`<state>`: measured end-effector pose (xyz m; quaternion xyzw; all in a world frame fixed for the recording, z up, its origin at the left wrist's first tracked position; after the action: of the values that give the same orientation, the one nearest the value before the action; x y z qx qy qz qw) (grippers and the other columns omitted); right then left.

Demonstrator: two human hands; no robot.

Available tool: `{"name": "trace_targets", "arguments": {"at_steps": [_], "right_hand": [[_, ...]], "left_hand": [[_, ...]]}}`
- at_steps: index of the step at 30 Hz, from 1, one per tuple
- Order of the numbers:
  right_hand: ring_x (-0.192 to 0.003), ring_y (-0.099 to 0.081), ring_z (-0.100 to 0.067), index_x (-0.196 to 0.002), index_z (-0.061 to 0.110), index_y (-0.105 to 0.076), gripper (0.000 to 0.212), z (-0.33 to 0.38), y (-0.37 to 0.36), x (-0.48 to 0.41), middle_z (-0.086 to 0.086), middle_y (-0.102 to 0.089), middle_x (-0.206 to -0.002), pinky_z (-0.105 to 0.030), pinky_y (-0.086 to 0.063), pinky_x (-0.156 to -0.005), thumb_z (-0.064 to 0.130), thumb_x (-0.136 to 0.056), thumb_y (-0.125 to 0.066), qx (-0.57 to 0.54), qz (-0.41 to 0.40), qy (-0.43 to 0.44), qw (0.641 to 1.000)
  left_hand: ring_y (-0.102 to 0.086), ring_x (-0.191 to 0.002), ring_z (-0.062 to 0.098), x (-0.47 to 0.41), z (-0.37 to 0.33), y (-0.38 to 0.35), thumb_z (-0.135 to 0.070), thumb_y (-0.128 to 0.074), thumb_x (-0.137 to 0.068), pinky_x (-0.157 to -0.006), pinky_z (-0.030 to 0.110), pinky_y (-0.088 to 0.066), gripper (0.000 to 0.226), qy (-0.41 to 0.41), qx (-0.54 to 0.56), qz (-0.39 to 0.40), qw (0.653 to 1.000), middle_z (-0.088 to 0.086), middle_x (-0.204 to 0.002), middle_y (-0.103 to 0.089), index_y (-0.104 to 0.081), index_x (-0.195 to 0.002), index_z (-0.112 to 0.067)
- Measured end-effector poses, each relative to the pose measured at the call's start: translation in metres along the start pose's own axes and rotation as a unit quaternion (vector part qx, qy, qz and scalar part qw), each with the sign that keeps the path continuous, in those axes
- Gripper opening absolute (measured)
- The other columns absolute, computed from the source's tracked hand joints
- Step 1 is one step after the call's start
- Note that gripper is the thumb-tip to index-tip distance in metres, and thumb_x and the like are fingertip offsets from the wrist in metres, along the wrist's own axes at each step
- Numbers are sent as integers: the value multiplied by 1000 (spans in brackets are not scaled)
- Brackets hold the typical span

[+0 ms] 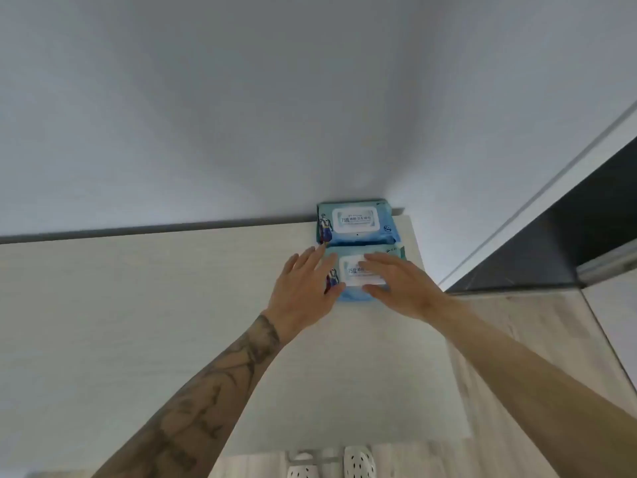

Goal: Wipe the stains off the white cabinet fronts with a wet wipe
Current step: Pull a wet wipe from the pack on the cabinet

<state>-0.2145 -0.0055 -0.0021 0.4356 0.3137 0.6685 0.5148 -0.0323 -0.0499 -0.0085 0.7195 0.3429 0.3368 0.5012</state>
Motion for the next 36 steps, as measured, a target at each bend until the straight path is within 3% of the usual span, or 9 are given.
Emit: {"name": "trace_targets", "arguments": {"at_steps": [3,7,11,17,20,24,28,32,36], "right_hand": [[-152,-40,-19,-154,24,-53,53,-3,-7,-11,4,-44,-165,-35,-34,-123,33,-103,-66,36,-40,33,998],[-143,-52,-27,-147,16,-59,49,-6,-11,-8,-4,-54,-157,-40,-42,-117,29,-101,-70,77,-59,75,992],[-145,-53,-29,-150,13,-57,45,-2,-7,-2,-8,-53,-159,-44,-46,-118,31,-109,-57,119,-56,107,986],[-127,-64,-27,-141,15,-63,36,3,25,-18,-5,-68,-140,-41,-56,-101,30,-113,-45,27,-95,62,993],[-124,-62,-27,-141,11,-64,34,3,37,-32,-8,-68,-137,-41,-58,-101,23,-112,-51,2,-156,39,987],[-125,-60,-31,-146,10,-59,42,-1,36,-43,-11,-61,-140,-44,-60,-98,11,-105,-64,-2,-212,-22,977],[-118,-60,-32,-132,11,-60,45,-7,28,-29,-13,-56,-133,-41,-61,-90,5,-92,-78,-16,-263,-27,964],[-116,-58,-31,-115,9,-70,24,-9,1,-18,-10,-59,-121,-41,-57,-98,12,-93,-80,-25,-182,32,982],[-109,-57,-26,-109,10,-74,17,-15,-7,-21,-5,-62,-113,-40,-52,-96,18,-94,-79,-56,-149,29,987]], "left_hand": [[-16,-163,21,-12,-1,-14,-55,-46,-110,-134,40,-12,67,-21,-15,-20,999,3,-177,-20,-31,-168,-23],[-14,-164,19,-15,-4,-27,-52,-54,-108,-133,38,-9,70,-22,20,-30,999,2,-177,-18,-32,-168,-22],[-16,-163,17,-15,-1,-29,-52,-58,-107,-134,39,-14,73,-13,32,-48,998,-1,-177,-20,-33,-167,-22],[-25,-160,19,-16,0,-28,-47,-72,-100,-132,37,-18,92,-3,79,-76,994,1,-174,-29,-19,-171,-21],[-31,-157,22,-15,-2,-28,-44,-77,-97,-128,37,-20,101,-6,109,-86,990,4,-172,-32,-11,-171,-24],[-18,-162,23,-20,-4,-32,-45,-71,-101,-131,40,-13,100,-43,61,-76,994,3,-176,-21,2,-170,-38],[-8,-164,23,-25,-2,-38,-51,-64,-104,-135,44,-13,89,-51,37,-48,997,1,-178,-8,-9,-171,-33],[-6,-163,25,-28,-3,-42,-58,-57,-104,-134,43,-13,88,-43,34,-43,998,2,-178,-3,-10,-172,-28],[-10,-162,26,-28,-2,-44,-66,-43,-105,-132,42,-14,83,-32,28,-52,998,3,-177,-5,-13,-172,-27]]}}
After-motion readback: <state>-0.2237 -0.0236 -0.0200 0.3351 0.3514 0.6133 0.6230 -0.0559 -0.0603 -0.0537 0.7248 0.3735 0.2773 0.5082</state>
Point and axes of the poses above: each hand's wrist, its own x-axis away from the middle knuckle, its own y-axis out of the back of the hand, z = x × y, the point moved 6 cm from there along -x, towards the middle knuckle
